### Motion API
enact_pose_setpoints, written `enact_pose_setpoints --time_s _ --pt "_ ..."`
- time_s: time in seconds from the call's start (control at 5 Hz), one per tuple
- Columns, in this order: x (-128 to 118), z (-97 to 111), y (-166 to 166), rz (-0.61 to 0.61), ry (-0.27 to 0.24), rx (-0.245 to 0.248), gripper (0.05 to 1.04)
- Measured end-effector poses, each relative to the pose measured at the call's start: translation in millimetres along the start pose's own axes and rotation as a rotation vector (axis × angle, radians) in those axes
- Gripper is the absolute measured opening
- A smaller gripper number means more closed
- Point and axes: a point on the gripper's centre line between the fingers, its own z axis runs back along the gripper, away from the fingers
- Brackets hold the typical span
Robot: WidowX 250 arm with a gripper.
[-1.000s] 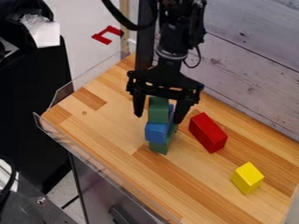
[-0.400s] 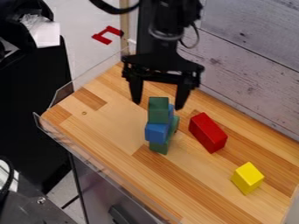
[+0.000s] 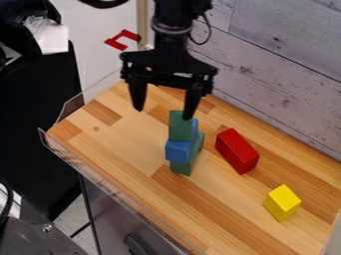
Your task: Put the green cube on top of the tower
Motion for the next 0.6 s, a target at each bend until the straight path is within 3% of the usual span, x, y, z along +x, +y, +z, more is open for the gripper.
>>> enact_pose_setpoints --time_s 0.2,0.6 --pt "-3 4 16 0.010 -0.003 0.001 1.000" --pt "-3 -7 42 -0.102 -0.013 0.074 1.000"
